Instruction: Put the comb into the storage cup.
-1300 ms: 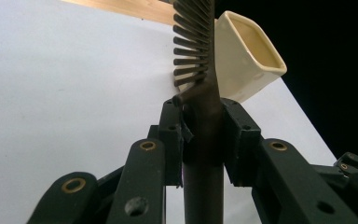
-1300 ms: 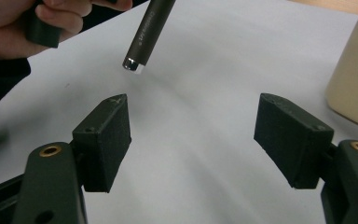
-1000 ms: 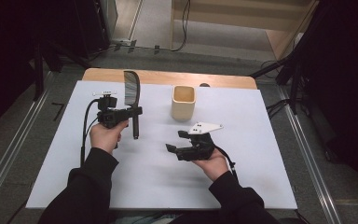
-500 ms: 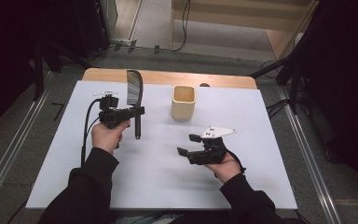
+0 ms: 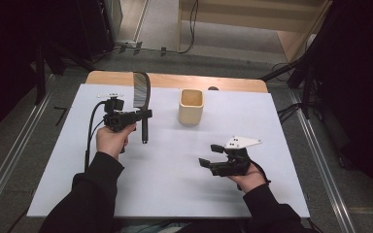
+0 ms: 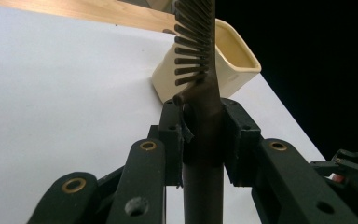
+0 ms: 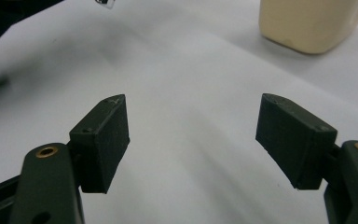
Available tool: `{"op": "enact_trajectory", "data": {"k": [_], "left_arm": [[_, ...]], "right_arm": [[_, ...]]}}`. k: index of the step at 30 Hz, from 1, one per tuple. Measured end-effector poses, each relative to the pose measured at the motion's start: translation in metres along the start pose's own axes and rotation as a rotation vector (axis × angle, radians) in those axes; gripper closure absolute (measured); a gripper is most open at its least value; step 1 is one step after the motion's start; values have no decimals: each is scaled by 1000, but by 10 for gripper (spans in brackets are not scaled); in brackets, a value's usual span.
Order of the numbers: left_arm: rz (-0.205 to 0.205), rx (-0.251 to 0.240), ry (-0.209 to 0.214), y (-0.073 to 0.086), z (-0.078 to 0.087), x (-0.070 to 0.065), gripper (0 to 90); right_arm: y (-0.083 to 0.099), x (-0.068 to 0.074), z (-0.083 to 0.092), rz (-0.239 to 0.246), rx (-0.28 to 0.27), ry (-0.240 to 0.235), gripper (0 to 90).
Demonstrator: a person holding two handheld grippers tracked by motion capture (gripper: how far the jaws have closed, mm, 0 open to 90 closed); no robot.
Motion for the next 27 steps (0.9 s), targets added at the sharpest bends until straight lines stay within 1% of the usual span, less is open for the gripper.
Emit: {"op": "enact_trajectory", "data": {"k": [5,14,17,20,23,27], "left_arm": [[-8,7,7,-1,-4,-2,729],[-16,13,18,-5,-10,-5,730],[-23,16,23,-6,-13,-6,729],[-26,17,29,-7,-15,-8,730],[-28,21,30,-7,-17,-9,730],[-32,23,39,-9,-20,-11,730]], "right_arm": [[9,-3,9,-6,13,-4,237],[17,-11,21,-19,18,16,237],[21,-14,26,-26,21,31,237],[25,-16,31,-25,21,32,237],[27,-17,34,-33,21,37,237],[30,-23,42,-46,14,46,237]]}}
Point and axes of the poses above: each handheld gripper's, and its own axes: z roughly backward along the jaws, y roughly out of its underside, x roughly to its left, the point moved 8 cm from there along -z, roughly forward along the jaws, and after that the axes turned 5 degrees about -z, right-handed, at the moved point
